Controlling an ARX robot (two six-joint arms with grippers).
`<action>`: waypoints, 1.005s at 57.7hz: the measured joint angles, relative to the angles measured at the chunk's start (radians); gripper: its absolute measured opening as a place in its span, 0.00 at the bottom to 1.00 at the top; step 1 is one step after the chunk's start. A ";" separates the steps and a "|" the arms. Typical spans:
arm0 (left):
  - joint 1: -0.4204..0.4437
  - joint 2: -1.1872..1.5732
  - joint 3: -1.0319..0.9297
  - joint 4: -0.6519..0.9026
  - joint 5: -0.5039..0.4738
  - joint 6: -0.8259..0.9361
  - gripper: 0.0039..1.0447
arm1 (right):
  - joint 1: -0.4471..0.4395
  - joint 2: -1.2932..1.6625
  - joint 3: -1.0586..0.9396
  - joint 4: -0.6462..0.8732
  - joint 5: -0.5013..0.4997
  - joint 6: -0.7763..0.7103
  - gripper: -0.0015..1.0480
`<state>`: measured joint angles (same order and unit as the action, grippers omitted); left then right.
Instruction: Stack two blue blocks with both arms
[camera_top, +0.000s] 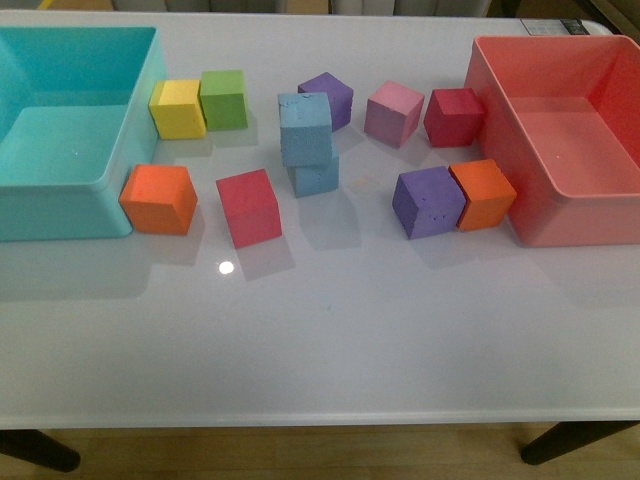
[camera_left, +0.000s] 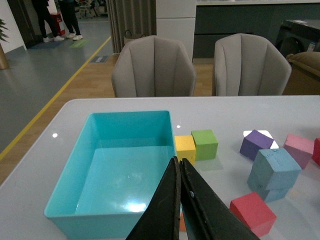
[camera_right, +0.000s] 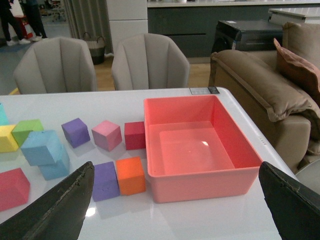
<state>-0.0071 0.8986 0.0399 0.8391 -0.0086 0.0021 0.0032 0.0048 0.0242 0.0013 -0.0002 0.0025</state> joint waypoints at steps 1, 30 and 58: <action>0.001 -0.016 -0.002 -0.012 0.000 0.000 0.01 | 0.000 0.000 0.000 0.000 0.000 0.000 0.91; 0.003 -0.426 -0.025 -0.370 0.009 0.000 0.01 | 0.000 0.000 0.000 0.000 0.000 0.000 0.91; 0.003 -0.642 -0.025 -0.581 0.009 0.000 0.01 | 0.000 0.000 0.000 0.000 0.000 0.000 0.91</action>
<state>-0.0044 0.2569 0.0147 0.2577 0.0002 0.0021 0.0032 0.0048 0.0242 0.0013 -0.0006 0.0029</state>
